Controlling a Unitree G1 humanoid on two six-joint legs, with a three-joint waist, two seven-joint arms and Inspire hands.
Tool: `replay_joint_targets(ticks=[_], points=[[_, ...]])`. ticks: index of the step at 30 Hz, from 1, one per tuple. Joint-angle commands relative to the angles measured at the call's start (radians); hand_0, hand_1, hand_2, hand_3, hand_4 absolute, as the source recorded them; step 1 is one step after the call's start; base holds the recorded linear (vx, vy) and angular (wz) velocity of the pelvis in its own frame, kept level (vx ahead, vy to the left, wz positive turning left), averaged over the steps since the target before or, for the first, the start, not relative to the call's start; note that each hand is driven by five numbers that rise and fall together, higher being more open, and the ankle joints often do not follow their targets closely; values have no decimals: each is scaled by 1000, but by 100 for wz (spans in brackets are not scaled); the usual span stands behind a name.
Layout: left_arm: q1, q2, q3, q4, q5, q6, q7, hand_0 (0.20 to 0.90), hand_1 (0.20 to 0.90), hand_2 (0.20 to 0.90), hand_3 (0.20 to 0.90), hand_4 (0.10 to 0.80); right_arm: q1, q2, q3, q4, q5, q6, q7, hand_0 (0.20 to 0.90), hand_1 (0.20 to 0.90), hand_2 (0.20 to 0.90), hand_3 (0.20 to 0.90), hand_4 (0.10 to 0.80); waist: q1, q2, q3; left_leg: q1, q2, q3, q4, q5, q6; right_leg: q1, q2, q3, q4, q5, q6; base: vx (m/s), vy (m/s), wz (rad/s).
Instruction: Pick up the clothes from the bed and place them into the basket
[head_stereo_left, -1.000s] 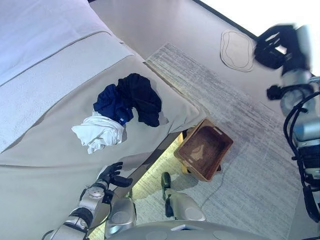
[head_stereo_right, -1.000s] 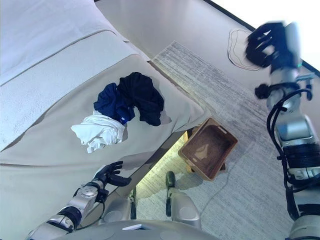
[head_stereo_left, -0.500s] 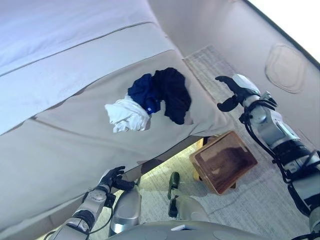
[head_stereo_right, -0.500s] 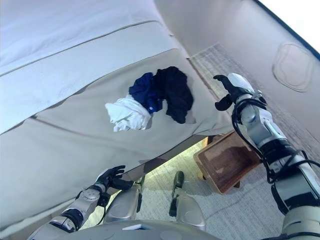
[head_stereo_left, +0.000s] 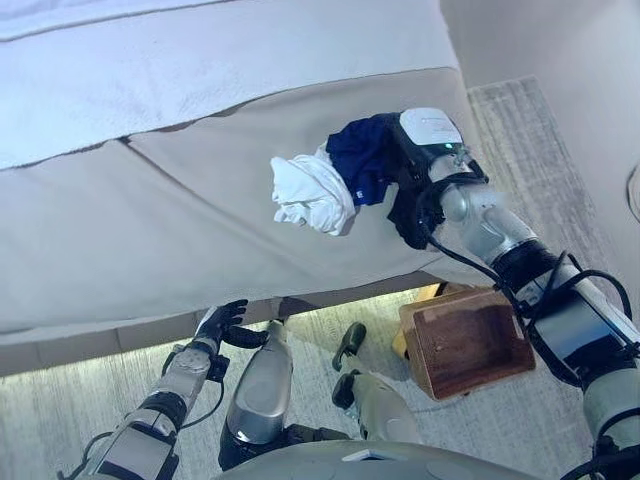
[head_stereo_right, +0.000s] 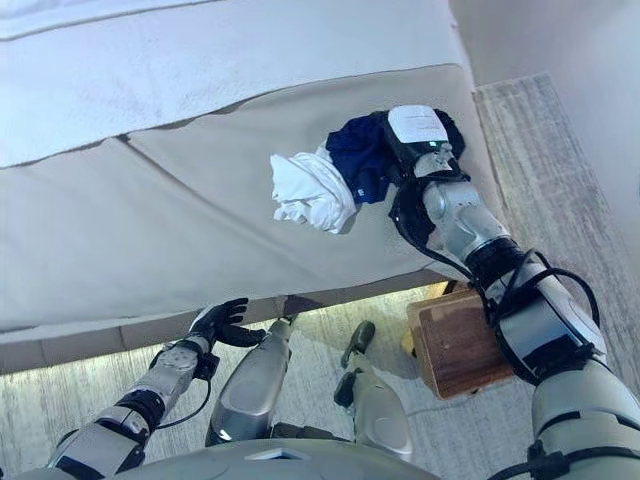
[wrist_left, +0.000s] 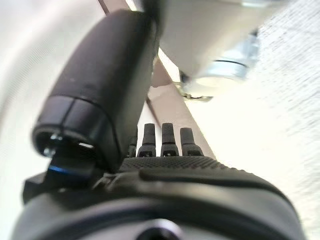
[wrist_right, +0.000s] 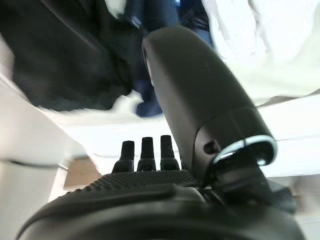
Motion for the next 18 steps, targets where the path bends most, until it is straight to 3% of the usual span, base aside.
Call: replay_joint_targets(ticks=[1,9,18], points=[[47,37,-60,-23,-27,-32,1,900,900,900,900,800,-178,-3,47,-16,-67,13,-63,900,900,900,900,800,41,-15,-29,-12,-24,50,37,-101,69,-25,-63,27,185,-80,50,-18,19,20],[46,54,-55,-42,-36,-25,16,900,900,900,900,800,-254,40,154,37,-140,13,-26,900,900,900,900,800,85,-23,-15,-40,-23,22,14,-83,63,-44,-66,-2,183,-74,58,-5,7,21],[39,70,-18,-28,-28,-32,3,900,900,900,900,800,-259,129,206,47,-10,-3,316,900,900,900,900,800,111,-37,3,-50,-14,2,-19,-60,53,-72,-53,-8,189,-80,61,-4,7,8]])
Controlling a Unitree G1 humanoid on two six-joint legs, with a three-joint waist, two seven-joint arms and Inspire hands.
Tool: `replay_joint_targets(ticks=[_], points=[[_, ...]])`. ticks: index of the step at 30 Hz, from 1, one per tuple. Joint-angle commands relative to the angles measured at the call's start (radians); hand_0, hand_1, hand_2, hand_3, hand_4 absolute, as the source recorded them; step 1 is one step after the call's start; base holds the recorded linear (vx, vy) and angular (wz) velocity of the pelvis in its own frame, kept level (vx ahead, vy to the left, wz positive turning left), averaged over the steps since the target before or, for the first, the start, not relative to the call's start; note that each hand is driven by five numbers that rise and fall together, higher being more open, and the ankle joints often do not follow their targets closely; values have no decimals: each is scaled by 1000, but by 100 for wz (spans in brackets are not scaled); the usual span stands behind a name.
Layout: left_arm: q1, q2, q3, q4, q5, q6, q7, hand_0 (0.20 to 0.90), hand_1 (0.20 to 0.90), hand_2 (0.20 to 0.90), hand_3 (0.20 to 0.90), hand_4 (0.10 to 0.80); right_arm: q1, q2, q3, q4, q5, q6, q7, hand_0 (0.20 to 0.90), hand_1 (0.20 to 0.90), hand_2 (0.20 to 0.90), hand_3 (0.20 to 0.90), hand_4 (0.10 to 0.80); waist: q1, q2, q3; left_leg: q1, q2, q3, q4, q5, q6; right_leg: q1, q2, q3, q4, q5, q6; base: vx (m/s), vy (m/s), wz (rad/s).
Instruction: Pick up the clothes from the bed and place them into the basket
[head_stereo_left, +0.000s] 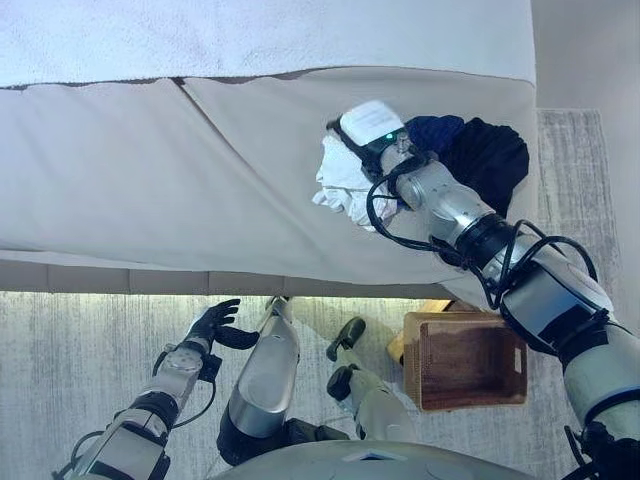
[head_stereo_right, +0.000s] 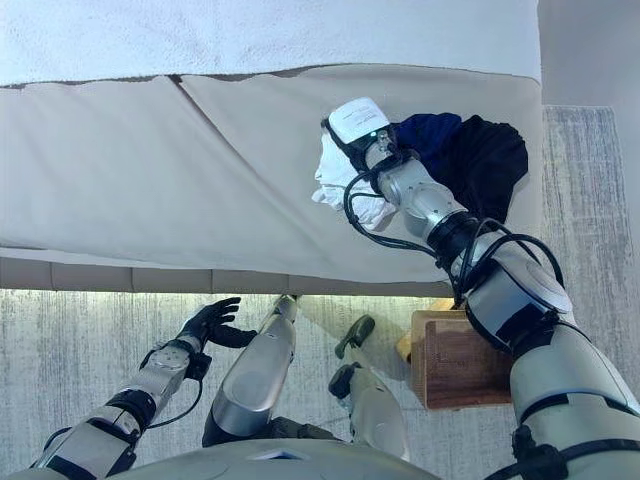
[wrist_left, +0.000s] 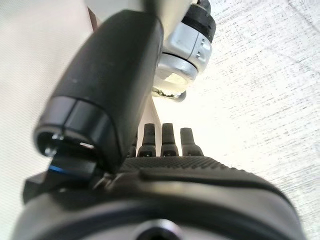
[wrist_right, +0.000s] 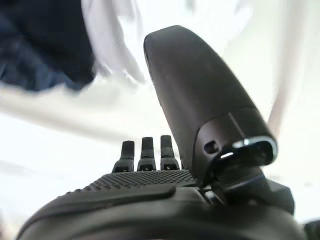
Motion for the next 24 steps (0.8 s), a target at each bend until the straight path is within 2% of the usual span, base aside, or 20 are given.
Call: replay_joint_targets(ticks=[1,4,5,7,9,10,12,14,15,16,17,19,21,22,24], points=[[39,30,6,-20,-7,-34,-10,900,900,900,900,800,-103,7,18,-14,55,-26,72,900,900,900,900,800,26,5,-19,52,8,68,-56,-49,71,-22,-42,40,175,-63,35,0,0,0],[37,26,4,-28,-17,-38,-13,900,900,900,900,800,-110,29,28,8,79,-37,113,900,900,900,900,800,37,5,-9,46,7,58,-55,-44,68,-26,-40,38,176,-66,34,4,10,4],[36,23,4,-33,-22,-41,-17,900,900,900,900,800,-113,44,29,27,89,-13,146,900,900,900,900,800,44,7,-3,41,7,54,-52,-42,66,-30,-39,35,178,-68,33,15,25,9],[28,17,-1,-48,-36,-43,-21,900,900,900,900,800,-119,68,26,93,136,93,243,900,900,900,900,800,57,12,15,28,5,47,-48,-35,63,-36,-38,29,179,-69,31,7,10,3],[26,16,-1,-50,-37,-45,-22,900,900,900,900,800,-119,76,22,119,139,115,260,900,900,900,900,800,60,13,20,24,5,46,-46,-34,62,-39,-39,27,182,-71,30,0,0,0],[21,9,-8,-60,-45,-52,-24,900,900,900,900,800,-121,106,11,241,121,174,323,900,900,900,900,800,76,22,35,3,5,40,-34,-32,59,-55,-37,19,193,-76,24,7,11,11],[27,-1,-21,-77,-48,-62,-21,900,900,900,900,800,-140,134,2,395,49,213,309,900,900,900,900,800,95,33,35,-39,4,24,-26,-24,58,-85,-35,0,201,-77,19,21,2,13],[30,-3,-28,-82,-48,-68,-20,900,900,900,900,800,-148,144,-6,442,25,206,272,900,900,900,900,800,101,38,35,-53,3,18,-25,-19,58,-93,-36,-7,202,-75,18,-2,-18,20],[36,-7,-36,-90,-46,-76,-18,900,900,900,900,800,-180,152,-16,499,15,219,186,512,512,512,447,347,115,49,35,-81,-2,7,-20,-12,59,-113,-39,-21,206,-71,17,-33,-44,23],[40,-8,-39,-99,-41,-75,-13,900,900,900,900,800,-198,148,-24,510,24,220,115,300,300,300,200,100,121,53,35,-96,-7,1,-16,-10,59,-121,-41,-29,205,-67,18,-35,-42,15],[41,-8,-40,-101,-40,-74,-13,900,900,900,900,800,-201,147,-26,511,33,218,87,300,300,300,200,100,122,53,35,-99,-8,0,-15,-10,59,-123,-41,-31,205,-66,18,-42,-38,11],[45,-10,-47,-106,-37,-66,0,900,900,900,900,800,-228,139,-40,494,64,199,-148,300,300,300,200,100,121,56,35,-117,-11,-2,-8,-10,61,-146,-43,-35,211,-57,19,-57,-1,24],[52,-17,-51,-91,-41,-76,20,900,900,900,900,800,-237,123,-62,447,57,150,-310,300,300,300,200,100,107,52,35,-123,-10,4,3,-20,63,-161,-44,-29,219,-52,21,-64,39,9],[59,-21,-50,-88,-48,-75,37,900,900,900,900,800,-233,98,-76,365,45,120,-426,300,300,300,200,100,91,43,35,-122,-7,16,13,-30,66,-167,-44,-19,223,-47,25,-65,50,-8],[58,-24,-54,-82,-54,-78,50,900,900,900,900,800,-232,83,-87,314,41,108,-503,300,300,300,200,100,81,38,35,-123,-6,23,22,-39,67,-170,-44,-12,225,-46,26,-49,39,-11]])
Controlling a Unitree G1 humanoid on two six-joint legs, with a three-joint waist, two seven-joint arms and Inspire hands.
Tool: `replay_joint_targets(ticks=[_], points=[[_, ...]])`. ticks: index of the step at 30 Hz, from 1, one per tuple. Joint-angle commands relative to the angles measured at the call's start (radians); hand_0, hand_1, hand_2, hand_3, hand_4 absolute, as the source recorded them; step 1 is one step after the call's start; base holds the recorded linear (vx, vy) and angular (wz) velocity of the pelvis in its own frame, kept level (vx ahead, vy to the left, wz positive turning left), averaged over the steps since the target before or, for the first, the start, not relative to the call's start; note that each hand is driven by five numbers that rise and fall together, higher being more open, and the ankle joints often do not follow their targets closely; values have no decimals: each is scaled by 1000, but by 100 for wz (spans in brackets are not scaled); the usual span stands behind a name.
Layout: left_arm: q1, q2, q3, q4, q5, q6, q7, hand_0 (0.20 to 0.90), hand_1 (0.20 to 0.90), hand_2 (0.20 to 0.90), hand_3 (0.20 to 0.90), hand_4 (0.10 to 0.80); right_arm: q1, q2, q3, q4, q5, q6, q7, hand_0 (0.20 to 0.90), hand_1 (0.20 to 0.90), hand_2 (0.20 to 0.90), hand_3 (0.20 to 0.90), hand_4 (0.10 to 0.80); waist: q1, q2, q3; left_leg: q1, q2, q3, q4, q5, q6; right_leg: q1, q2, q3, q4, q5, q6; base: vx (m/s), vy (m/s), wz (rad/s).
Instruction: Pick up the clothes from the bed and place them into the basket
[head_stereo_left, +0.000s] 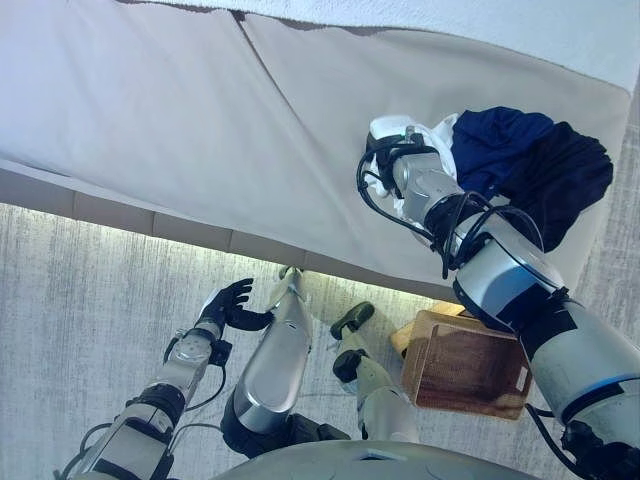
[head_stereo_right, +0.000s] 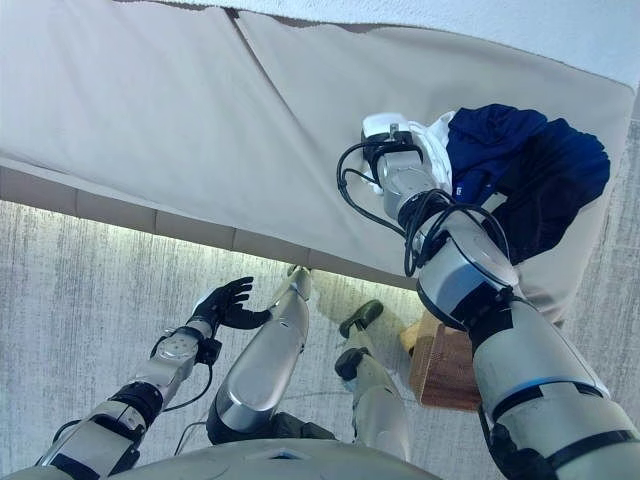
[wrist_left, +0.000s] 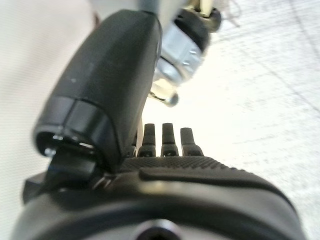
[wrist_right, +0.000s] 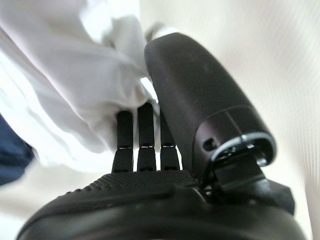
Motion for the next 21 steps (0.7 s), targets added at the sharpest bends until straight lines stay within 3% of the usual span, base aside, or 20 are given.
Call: replay_joint_targets(ticks=[1,7,11,13,19,21], points=[[59,-3,-43,12,-20,-38,35,900,900,900,900,800,-98,-106,-26,-152,-32,-39,-336,300,300,300,200,100,-24,30,10,75,6,94,-24,-62,97,7,-35,44,135,-3,10,-38,31,-15],[77,24,-32,14,-28,-68,33,900,900,900,900,800,-130,-255,-64,-332,88,-69,-541,300,300,300,200,100,-57,4,10,124,17,126,-19,-93,102,41,-24,78,122,-3,17,-23,0,-24],[87,45,-18,35,1,-60,23,900,900,900,900,800,-110,-355,-167,-490,133,-119,-620,300,300,300,200,100,-85,-17,9,213,27,156,-35,-120,107,101,-21,108,116,-1,21,48,-37,-31],[104,54,-11,52,28,-53,16,900,900,900,900,800,-65,-409,-236,-594,144,-137,-653,300,300,300,200,100,-117,-30,-28,256,33,177,-56,-133,113,122,-20,127,108,8,26,85,-37,-22],[140,51,8,116,123,-34,10,900,900,900,900,800,97,-526,-418,-848,188,-167,-614,300,300,300,200,100,-216,-40,-153,370,42,239,-109,-148,126,174,-25,181,102,33,41,110,7,-29],[114,47,6,132,150,-10,0,900,900,900,900,800,144,-536,-439,-876,243,-189,-509,300,300,300,200,100,-256,-28,-199,407,37,259,-112,-157,130,190,-31,208,109,36,44,85,47,-46]])
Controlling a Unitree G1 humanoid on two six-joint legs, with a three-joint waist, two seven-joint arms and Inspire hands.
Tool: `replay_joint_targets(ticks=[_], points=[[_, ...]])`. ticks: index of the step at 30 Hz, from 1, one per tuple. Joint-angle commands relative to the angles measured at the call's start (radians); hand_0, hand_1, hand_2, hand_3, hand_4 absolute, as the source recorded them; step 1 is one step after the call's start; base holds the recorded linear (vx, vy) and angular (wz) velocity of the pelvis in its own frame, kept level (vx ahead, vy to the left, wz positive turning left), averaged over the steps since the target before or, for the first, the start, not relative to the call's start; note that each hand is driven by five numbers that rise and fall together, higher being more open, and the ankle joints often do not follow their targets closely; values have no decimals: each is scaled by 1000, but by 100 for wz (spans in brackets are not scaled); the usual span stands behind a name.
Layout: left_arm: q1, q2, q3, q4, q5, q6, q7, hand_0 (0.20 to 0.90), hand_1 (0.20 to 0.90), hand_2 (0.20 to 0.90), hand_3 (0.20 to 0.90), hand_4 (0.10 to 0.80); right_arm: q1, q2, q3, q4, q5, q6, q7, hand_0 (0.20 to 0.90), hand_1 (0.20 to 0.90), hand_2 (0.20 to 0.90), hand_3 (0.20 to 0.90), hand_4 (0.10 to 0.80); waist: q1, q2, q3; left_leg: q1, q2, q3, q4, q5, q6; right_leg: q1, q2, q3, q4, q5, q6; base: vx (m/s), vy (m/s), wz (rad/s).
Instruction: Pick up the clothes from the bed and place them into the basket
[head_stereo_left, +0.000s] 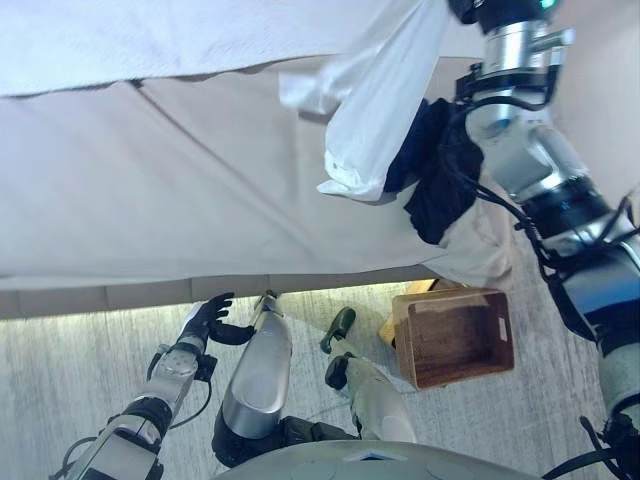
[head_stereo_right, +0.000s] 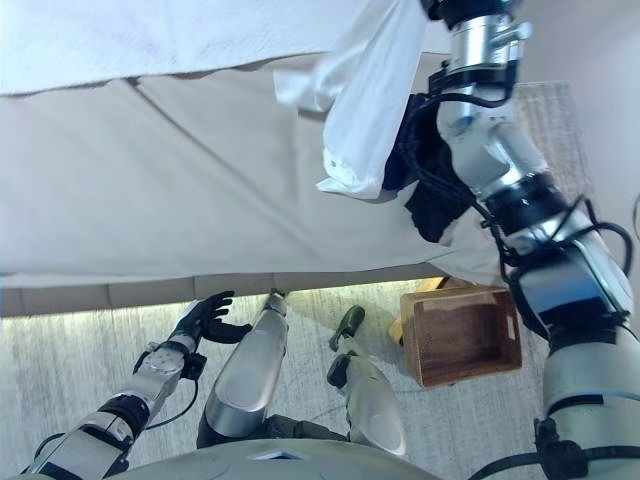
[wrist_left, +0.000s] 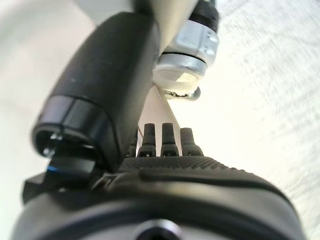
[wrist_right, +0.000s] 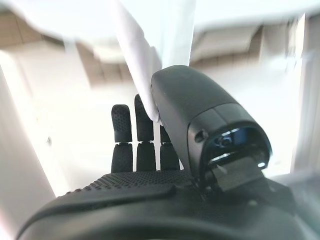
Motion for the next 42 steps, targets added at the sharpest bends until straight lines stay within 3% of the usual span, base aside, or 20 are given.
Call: replay_joint_targets(ticks=[1,4,11,14,19,24,31,34,42], points=[[52,-6,-12,34,71,12,-26,900,900,900,900,800,9,-77,-49,-33,68,-42,53,300,300,300,200,100,-62,10,-213,130,10,43,-139,-74,54,-4,-34,5,115,22,58,68,44,-44],[26,-23,-24,33,47,13,-18,900,900,900,900,800,83,-85,-27,-55,73,-45,203,300,300,300,200,100,-99,25,-256,173,7,62,-126,-94,61,24,-34,29,109,11,54,106,44,-45],[29,-70,-25,16,57,16,-32,900,900,900,900,800,143,-49,-62,-9,37,-85,195,300,300,300,200,100,-106,39,-312,222,8,93,-136,-104,66,84,-26,26,57,4,42,51,-26,-18],[43,-77,-17,53,60,41,-37,900,900,900,900,800,97,-83,-67,3,57,-80,164,300,300,300,200,100,-110,44,-333,240,10,105,-144,-104,65,105,-17,22,35,-9,37,-12,10,-13],[90,-74,7,119,91,87,-40,900,900,900,900,800,-72,-221,-21,62,123,-27,119,300,300,300,200,100,-119,33,-372,264,14,117,-157,-100,60,130,-1,26,24,-27,30,-12,-2,-14],[140,-43,17,146,102,108,-71,900,900,900,900,800,-412,-427,219,303,275,54,109,300,300,300,200,100,-143,16,-417,296,15,126,-169,-98,53,148,17,58,20,-34,20,16,2,-15],[152,-20,-1,124,104,83,-104,900,900,900,900,800,-686,-537,422,538,417,67,129,300,300,300,200,100,-187,16,-455,329,25,151,-211,-82,44,157,33,104,-6,-16,23,41,-27,-18],[132,-20,-9,101,112,85,-115,900,900,900,900,800,-694,-560,403,548,543,40,156,300,300,300,200,100,-210,27,-462,334,30,172,-219,-79,39,154,38,120,-19,-14,22,9,-46,-22],[82,-30,-37,107,140,79,-150,900,900,900,900,800,-402,-507,176,489,654,-1,415,300,300,300,200,100,-250,54,-463,332,33,217,-215,-81,33,144,43,153,-35,-15,10,-14,-35,-27]])
